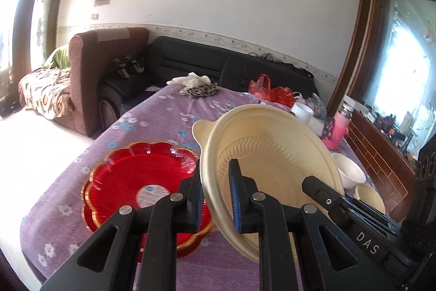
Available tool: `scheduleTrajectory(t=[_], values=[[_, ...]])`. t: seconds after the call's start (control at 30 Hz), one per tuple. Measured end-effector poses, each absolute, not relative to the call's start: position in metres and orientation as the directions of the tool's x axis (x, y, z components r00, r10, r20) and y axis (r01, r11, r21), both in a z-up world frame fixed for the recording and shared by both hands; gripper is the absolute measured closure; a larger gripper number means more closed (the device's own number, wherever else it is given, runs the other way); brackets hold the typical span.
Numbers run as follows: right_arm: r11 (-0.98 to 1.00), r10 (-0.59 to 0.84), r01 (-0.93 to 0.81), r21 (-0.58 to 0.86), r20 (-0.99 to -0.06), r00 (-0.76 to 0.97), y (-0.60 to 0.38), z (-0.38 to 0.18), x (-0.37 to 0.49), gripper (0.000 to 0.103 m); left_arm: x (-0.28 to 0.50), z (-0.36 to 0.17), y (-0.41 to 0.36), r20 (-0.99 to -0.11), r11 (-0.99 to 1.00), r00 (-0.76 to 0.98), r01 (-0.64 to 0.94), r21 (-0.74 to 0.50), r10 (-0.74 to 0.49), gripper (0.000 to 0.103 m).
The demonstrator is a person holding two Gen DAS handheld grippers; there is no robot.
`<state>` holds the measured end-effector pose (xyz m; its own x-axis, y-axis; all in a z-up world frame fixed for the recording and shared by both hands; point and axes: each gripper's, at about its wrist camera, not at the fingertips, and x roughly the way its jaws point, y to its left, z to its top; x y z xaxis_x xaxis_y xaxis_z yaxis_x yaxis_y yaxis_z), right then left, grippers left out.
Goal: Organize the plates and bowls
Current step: 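Lift the beige bowl with both grippers and carry it over the red plate stack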
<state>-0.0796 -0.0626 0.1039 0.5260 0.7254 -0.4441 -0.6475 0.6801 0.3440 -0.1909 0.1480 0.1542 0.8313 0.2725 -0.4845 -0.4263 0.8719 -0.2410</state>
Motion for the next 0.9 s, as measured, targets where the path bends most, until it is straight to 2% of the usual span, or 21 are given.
scheduleTrajectory(t=[0.2,0.53,0.9], values=[[0.647,0.746,-0.698,0.308,-0.447,0.494,-0.026,0.112,-0.097,0.08,-0.21,0.15,0.178,-0.489,0.833,0.815,-0.482,-0.272,0.312,0.087],[0.617,0.752,-0.744,0.258,-0.472,0.46,0.02,0.111,-0.109,0.079,-0.232,0.147,0.203,-0.481,0.786,0.778,-0.564,-0.252,0.405,0.087],[0.601,0.749,-0.761,0.245,-0.505,0.429,0.055,0.103,-0.1,0.079,-0.233,0.136,0.234,-0.525,0.748,0.743,-0.607,-0.268,0.415,0.087]])
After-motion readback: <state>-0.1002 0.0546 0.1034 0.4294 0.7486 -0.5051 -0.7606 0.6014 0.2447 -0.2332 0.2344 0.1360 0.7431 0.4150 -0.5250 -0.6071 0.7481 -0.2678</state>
